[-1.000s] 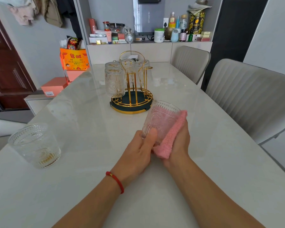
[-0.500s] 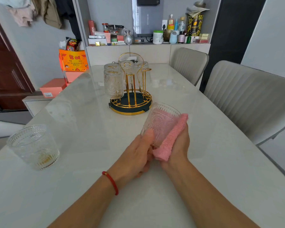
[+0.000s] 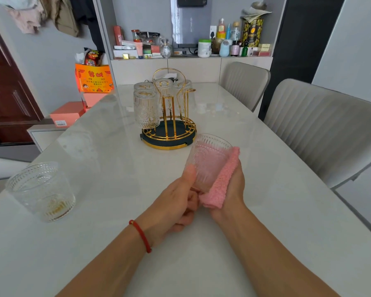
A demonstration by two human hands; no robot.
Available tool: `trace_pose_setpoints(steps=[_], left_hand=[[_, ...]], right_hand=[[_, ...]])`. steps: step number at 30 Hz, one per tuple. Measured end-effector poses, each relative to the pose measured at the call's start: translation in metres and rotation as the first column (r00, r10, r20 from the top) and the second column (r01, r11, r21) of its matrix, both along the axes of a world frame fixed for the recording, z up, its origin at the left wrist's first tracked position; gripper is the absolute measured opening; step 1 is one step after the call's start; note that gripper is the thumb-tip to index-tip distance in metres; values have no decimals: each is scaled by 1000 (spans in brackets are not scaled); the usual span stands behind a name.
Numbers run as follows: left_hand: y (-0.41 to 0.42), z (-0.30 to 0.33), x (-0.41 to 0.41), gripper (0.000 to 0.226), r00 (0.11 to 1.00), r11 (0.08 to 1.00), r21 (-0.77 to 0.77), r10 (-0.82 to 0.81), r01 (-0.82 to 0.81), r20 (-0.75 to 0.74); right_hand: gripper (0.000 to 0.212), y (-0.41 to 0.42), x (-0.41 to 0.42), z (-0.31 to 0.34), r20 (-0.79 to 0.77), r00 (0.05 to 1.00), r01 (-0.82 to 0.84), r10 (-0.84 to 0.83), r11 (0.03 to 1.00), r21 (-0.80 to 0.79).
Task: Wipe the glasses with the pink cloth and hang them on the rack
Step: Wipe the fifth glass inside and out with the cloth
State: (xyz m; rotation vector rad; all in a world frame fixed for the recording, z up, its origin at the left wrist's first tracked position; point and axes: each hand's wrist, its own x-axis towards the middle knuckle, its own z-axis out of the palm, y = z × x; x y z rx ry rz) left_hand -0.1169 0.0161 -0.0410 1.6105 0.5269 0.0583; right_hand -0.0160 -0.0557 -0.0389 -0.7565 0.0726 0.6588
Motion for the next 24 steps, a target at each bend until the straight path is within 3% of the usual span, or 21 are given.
trace_pose_setpoints(steps=[4, 7, 10, 14, 17, 20, 24], left_hand=[[10, -1, -2, 80, 993, 970, -229, -101, 83, -67], [1, -3, 3, 84, 997, 992, -125, -19, 10, -69], [-6, -8, 4, 75, 997, 997, 58, 46, -50, 55], [7, 0, -3, 75, 994, 993, -52, -107, 108, 19], [20, 3, -9, 80, 978, 974, -94, -208, 206, -18], [31, 1, -11, 87, 991, 982, -143, -114, 123, 70], [46, 2, -14, 88, 993, 995, -94, 36, -26, 114]], right_hand=[[51, 2, 0, 2, 6, 999, -33, 34, 999, -42], [49, 4, -3, 5, 6, 1000, 23, -22, 998, -60], [51, 4, -4, 3, 33, 995, 90, -89, 995, -49], [53, -2, -2, 2, 29, 999, 17, -18, 1000, 5], [69, -2, 4, 3, 32, 996, -88, 88, 996, 16], [82, -4, 11, 3, 66, 989, -138, 133, 988, 64], [78, -10, 21, 7, 177, 983, -62, 46, 995, 82]])
